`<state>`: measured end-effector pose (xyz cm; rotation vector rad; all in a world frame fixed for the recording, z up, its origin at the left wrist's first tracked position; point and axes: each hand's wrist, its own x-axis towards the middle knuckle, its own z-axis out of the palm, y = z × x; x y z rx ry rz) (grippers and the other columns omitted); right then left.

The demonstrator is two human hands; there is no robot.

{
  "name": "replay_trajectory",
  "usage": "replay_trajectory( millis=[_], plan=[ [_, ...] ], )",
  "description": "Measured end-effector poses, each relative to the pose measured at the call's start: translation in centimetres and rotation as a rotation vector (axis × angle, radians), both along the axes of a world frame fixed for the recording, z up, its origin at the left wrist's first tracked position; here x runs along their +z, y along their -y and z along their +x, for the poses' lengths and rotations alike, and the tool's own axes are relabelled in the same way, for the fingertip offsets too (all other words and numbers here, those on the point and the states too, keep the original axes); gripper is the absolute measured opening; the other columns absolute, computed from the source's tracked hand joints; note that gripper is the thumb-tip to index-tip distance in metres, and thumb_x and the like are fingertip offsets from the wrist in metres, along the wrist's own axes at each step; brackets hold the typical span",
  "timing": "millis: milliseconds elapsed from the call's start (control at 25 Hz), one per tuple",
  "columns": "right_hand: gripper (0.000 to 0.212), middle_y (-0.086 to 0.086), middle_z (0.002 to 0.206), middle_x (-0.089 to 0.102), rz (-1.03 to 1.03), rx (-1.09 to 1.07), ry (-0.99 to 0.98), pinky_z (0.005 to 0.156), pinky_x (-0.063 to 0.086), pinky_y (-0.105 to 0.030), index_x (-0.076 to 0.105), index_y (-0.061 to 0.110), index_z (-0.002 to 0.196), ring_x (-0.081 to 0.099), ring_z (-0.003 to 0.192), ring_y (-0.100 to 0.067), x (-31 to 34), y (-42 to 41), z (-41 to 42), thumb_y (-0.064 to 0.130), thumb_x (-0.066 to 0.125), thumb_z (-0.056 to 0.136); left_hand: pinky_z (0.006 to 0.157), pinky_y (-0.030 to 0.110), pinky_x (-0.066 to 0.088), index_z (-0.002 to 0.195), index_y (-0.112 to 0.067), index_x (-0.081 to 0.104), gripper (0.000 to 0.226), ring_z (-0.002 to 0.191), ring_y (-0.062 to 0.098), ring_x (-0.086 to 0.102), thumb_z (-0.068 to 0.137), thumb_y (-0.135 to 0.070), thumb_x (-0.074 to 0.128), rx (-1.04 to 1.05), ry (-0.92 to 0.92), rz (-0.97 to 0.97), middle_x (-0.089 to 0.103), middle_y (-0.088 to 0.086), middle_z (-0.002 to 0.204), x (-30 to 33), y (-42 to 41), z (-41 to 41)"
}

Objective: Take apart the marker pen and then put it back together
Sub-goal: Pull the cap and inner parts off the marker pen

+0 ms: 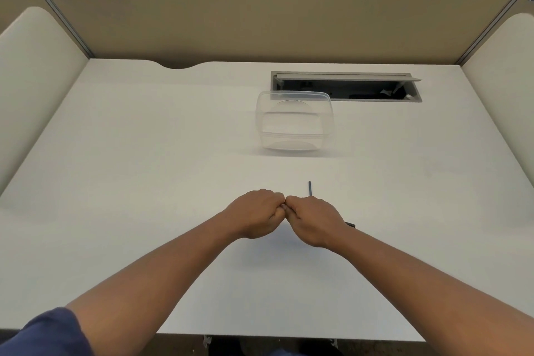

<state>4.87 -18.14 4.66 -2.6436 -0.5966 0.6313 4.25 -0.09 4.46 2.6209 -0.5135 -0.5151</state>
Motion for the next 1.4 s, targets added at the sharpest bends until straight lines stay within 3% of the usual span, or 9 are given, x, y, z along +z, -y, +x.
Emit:
replay_trajectory(
  millis=[200,360,560,720,800,960,1280,1400],
  plan=[
    [0.037,0.003,0.072,0.056,0.136,-0.097,-0.126,0.063,0.042,-0.040,0.042,0.028,0.073,0.049,0.067,-0.021,-0.1,0.2,-0.1,0.040,0.034,0.107,0.061,0.020,0.046,0.090,-0.023,0.061,0.013,0.065,0.003,0.054,0.099,-0.026,0.052,0.415,-0.213,-0.486,0.065,-0.009,0.079,-0.5,-0.2,-0.3],
    [0.036,0.000,0.081,0.069,0.318,-0.221,-0.228,0.063,0.046,-0.035,0.061,0.008,0.090,0.054,0.063,-0.007,-0.3,0.0,-0.1,0.029,0.039,0.108,0.068,0.020,0.054,0.095,-0.013,0.068,0.005,0.073,0.010,0.064,0.096,-0.017,0.064,0.666,-0.357,-0.833,0.073,-0.008,0.079,-1.4,0.1,-0.8],
    [0.029,0.006,0.092,0.072,0.426,-0.293,-0.327,0.063,0.049,-0.023,0.063,0.023,0.119,0.059,0.071,-0.010,-0.5,-0.1,-0.4,0.021,0.037,0.106,0.071,0.024,0.055,0.098,-0.009,0.073,0.008,0.075,0.017,0.062,0.094,-0.015,0.070,0.860,-0.573,-1.107,0.070,0.004,0.084,-1.8,0.5,-1.3],
    [0.037,0.002,0.097,0.073,0.495,-0.387,-0.395,0.069,0.053,-0.030,0.050,0.027,0.139,0.069,0.079,-0.017,-0.7,-0.3,-0.6,0.020,0.043,0.103,0.074,0.027,0.055,0.098,-0.008,0.070,0.010,0.077,0.020,0.068,0.098,-0.016,0.065,0.857,-0.584,-1.144,0.073,0.008,0.090,-1.7,1.0,-1.3],
    [0.031,0.002,0.097,0.072,0.513,-0.423,-0.366,0.066,0.055,-0.031,0.055,0.028,0.131,0.068,0.077,-0.015,-0.6,-0.2,-0.5,0.022,0.051,0.101,0.075,0.026,0.055,0.098,-0.008,0.068,0.010,0.079,0.019,0.071,0.099,-0.017,0.063,0.838,-0.548,-1.122,0.075,0.006,0.091,-1.3,1.1,-1.2],
    [0.016,0.010,0.088,0.067,0.543,-0.453,-0.259,0.052,0.048,-0.020,0.064,0.029,0.107,0.056,0.059,0.001,-0.5,0.1,-0.4,0.021,0.063,0.093,0.074,0.026,0.054,0.096,-0.011,0.067,0.008,0.079,0.014,0.070,0.098,-0.019,0.064,0.789,-0.421,-0.988,0.075,0.002,0.082,-0.8,1.1,-0.6],
    [0.026,0.005,0.082,0.076,0.656,-0.531,-0.273,0.064,0.050,-0.024,0.058,0.034,0.102,0.065,0.064,0.002,-0.2,0.0,-0.7,0.024,0.077,0.087,0.081,0.032,0.054,0.100,-0.008,0.071,0.018,0.079,0.016,0.064,0.090,-0.022,0.076,0.788,-0.413,-1.019,0.071,0.001,0.084,-0.9,1.4,-1.0],
    [0.018,0.001,0.084,0.078,0.690,-0.564,-0.318,0.072,0.058,-0.033,0.059,0.030,0.100,0.073,0.075,-0.010,-0.2,0.1,-0.7,0.025,0.073,0.089,0.080,0.032,0.053,0.098,-0.016,0.072,0.014,0.082,0.013,0.066,0.092,-0.028,0.073,0.781,-0.385,-0.946,0.076,0.008,0.093,-0.8,1.6,-1.1]
  ],
)
